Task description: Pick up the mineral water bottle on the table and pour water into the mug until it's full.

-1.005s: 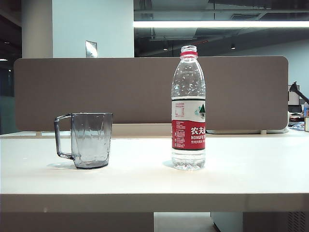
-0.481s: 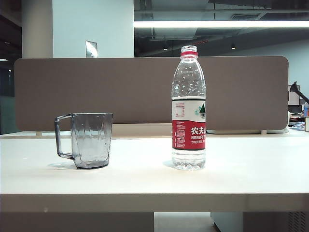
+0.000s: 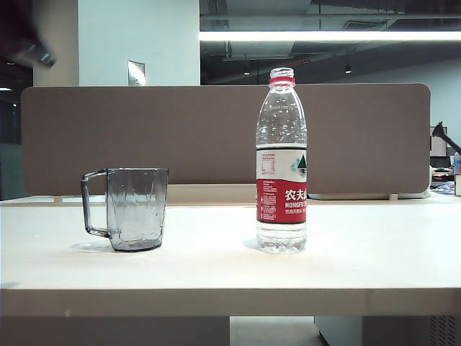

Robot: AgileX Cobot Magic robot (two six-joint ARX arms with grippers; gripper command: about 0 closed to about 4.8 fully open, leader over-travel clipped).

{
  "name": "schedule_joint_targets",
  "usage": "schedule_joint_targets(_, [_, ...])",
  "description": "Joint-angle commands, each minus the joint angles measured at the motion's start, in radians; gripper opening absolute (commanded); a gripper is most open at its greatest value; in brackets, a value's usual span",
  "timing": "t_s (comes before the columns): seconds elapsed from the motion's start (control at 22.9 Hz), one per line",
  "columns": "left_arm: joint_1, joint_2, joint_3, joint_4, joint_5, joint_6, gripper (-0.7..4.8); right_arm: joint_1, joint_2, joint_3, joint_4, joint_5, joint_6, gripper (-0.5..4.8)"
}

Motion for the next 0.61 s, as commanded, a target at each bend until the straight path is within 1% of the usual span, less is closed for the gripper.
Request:
schedule_joint_targets(0.04, [-0.002, 0.024, 0.03, 0.07, 0.003, 0.001, -0.05, 0.001, -0.001, -0.007, 0.011, 0.002, -0.003, 0.0])
schedule_joint_targets(0.09, [-0.002, 0.034, 0.031, 0.12, 0.003, 0.001, -0.05, 0.001, -0.001, -0.007, 0.011, 0.002, -0.003, 0.0])
schedule_joint_targets(0.17, [-0.002, 0.039, 0.031, 0.143, -0.003, 0.001, -0.05, 0.001, -0.001, -0.007, 0.011, 0.001, -0.003, 0.0])
schedule_joint_targets(0.31, [-0.002, 0.038, 0.031, 0.106, -0.001, 0.001, -0.05, 0.001, -0.001, -0.007, 0.011, 0.001, -0.003, 0.0])
schedule_joint_targets(0.39, [-0.002, 0.038, 0.031, 0.025, -0.004, 0.008, -0.05, 0.001, -0.001, -0.007, 0.011, 0.002, -0.003, 0.0])
schedule_joint_targets(0.44, [-0.002, 0.038, 0.031, 0.007, -0.004, 0.015, -0.05, 0.001, -0.001, -0.007, 0.011, 0.001, -0.003, 0.0])
schedule_joint_targets(0.61, [-0.002, 0.038, 0.031, -0.034, -0.003, 0.047, -0.05, 0.001, -0.001, -0.007, 0.011, 0.002, -0.003, 0.0])
